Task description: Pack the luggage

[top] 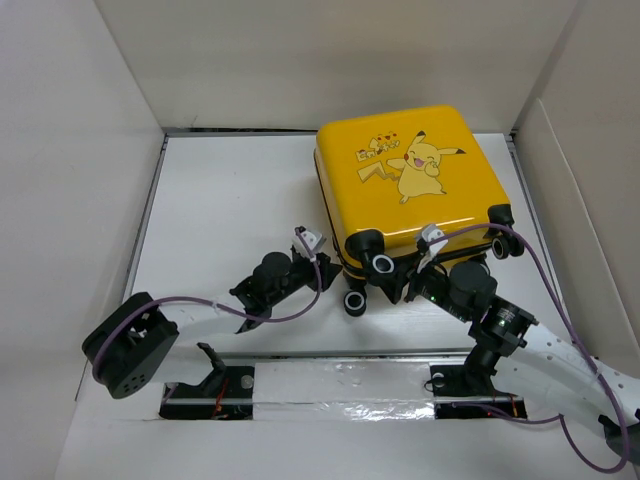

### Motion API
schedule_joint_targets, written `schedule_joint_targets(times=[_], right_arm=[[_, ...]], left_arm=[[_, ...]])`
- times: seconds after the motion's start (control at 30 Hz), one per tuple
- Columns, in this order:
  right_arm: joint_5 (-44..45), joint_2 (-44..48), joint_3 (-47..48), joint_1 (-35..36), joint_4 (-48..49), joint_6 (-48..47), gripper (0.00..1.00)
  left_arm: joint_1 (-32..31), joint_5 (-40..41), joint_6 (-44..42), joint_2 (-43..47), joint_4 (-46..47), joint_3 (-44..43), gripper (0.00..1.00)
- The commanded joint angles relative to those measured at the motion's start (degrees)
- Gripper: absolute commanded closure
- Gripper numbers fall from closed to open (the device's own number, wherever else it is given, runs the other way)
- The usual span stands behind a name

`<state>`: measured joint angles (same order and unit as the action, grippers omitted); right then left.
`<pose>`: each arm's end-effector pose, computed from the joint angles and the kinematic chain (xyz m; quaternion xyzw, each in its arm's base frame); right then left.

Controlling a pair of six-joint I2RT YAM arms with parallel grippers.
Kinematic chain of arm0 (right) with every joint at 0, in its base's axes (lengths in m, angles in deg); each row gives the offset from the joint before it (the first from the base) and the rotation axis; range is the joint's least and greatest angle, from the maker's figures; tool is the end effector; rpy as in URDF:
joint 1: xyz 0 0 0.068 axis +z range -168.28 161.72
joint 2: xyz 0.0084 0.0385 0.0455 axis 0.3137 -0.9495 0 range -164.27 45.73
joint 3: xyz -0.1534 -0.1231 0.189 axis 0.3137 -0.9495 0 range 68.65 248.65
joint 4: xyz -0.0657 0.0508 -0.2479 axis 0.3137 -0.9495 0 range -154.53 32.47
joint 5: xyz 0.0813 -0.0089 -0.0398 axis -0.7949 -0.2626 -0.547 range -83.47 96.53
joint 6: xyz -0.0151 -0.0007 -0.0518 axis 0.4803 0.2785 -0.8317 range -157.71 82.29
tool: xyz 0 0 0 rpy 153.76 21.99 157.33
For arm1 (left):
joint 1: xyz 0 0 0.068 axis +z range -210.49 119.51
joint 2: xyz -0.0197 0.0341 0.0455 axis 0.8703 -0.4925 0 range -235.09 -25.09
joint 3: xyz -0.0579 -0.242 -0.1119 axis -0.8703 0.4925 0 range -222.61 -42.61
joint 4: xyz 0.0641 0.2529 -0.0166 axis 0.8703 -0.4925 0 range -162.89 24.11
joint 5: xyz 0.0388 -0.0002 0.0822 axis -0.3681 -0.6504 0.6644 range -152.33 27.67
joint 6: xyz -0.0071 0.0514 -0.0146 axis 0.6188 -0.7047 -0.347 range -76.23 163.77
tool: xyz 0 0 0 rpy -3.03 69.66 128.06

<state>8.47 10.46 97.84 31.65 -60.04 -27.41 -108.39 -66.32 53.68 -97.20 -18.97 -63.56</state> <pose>0.1057 0.1239 0.2833 -0.2465 0.7168 0.3162 0.5705 0.1648 -0.1859 0.2034 0.2607 0.6848 -0.3510 0.5830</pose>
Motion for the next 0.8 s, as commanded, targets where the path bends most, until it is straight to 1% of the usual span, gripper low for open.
schedule_joint_targets(times=[0.0,0.07,0.1,0.2,0.3,0.4,0.43,0.47,0.53,0.77], right_arm=[[-0.9,0.2,3.0,0.1,6.8,0.5,1.00],[-1.0,0.4,3.0,0.1,6.7,0.5,1.00],[-1.1,0.5,2.9,0.1,6.6,0.5,1.00],[-1.5,1.0,2.8,0.1,6.4,0.5,1.00],[-1.5,1.3,2.7,0.1,5.9,0.5,1.00],[-1.5,1.4,2.6,0.1,5.9,0.6,1.00],[-1.7,1.3,2.7,0.1,5.9,0.6,1.00],[-3.5,1.2,2.7,0.1,6.0,0.7,1.00],[-4.0,1.1,2.6,0.1,6.0,0.7,1.00],[-5.0,0.9,2.1,0.1,5.9,1.1,1.00]], left_arm=[[-0.1,2.1,-2.1,-1.7,1.9,-3.9,0.62],[-0.1,3.5,-2.4,-3.3,1.9,-5.3,0.64],[-0.1,5.8,-3.1,-3.7,2.0,-5.8,0.65],[-0.1,9.5,-3.6,-5.0,2.4,-7.2,0.72],[-0.1,10.8,-3.9,-5.1,3.0,-7.6,0.76],[-0.1,11.7,-4.6,-5.1,3.8,-7.8,0.85],[-0.1,12.0,-4.8,-5.2,3.8,-8.0,0.92],[-0.1,12.4,-5.3,-5.7,3.7,-8.4,0.94],[-0.1,13.8,-5.7,-6.2,4.0,-8.7,1.00],[-0.1,16.6,-6.0,-7.9,5.7,-9.8,1.00]])
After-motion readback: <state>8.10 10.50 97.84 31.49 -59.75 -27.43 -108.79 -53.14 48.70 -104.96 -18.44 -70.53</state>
